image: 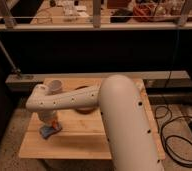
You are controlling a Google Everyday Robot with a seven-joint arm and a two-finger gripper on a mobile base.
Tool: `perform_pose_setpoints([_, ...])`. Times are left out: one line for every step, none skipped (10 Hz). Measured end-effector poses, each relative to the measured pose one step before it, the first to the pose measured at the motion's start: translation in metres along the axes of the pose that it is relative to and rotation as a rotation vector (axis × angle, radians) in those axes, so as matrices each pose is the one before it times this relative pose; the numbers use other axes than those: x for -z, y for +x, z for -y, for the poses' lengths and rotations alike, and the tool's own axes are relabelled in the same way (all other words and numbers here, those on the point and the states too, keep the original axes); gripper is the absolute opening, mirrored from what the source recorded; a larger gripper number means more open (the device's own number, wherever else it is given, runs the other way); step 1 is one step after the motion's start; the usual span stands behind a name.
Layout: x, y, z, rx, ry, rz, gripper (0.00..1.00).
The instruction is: Place the pepper on the white sponge
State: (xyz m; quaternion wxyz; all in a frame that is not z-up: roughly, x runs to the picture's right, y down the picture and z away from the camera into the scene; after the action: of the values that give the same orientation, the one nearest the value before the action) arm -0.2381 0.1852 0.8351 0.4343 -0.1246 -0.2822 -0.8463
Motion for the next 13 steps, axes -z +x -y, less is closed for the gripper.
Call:
perform_pose_setpoints([0.00005, -0.00068, -0.0005, 0.00153, 0.0009, -0.00021, 0.1])
perform_pose_setpoints([0.00039, -0.00077, -0.00074, 0.00132, 0.00054, -0.00024, 0.1])
perform_pose_setpoints([0.00004, -0.00093, -0.0008, 0.00098, 0.00049, 0.00018, 0.1])
perform_pose_setpoints([-0.00016, -0.00052, -0.0002, 0.00078, 0.0004, 0.00015, 0.1])
perform_pose_setpoints([0.00008, -0.00059, -0.00025, 0.00101, 0.00061, -0.00038, 0.1])
perform_pose_setpoints([-0.00024, -0.0007, -0.00013, 0.00199, 0.00055, 0.00008, 0.1])
perform_pose_setpoints([0.00044, -0.00064, -0.00046, 0.0022, -0.00009, 0.0001, 0.15])
perform_pose_setpoints([0.00019, -0.0006, -0.0001, 0.00141, 0.00032, 0.00043, 0.2])
perform_pose_setpoints([0.00017, -0.0006, -0.0003, 0.00136, -0.0001, 0.00026, 0.22])
perform_pose_setpoints([0.00022, -0.00029, -0.00012, 0.00266, 0.00025, -0.00015, 0.22])
perform_pose_setpoints([0.00089, -0.00012, 0.00028, 0.00294, 0.00086, 0.00037, 0.22])
perform_pose_setpoints([0.00082, -0.00033, -0.00016, 0.00234, 0.00011, 0.00089, 0.22])
perform_pose_setpoints([0.00117, -0.00046, 0.00007, 0.00198, 0.00036, -0.00004, 0.22])
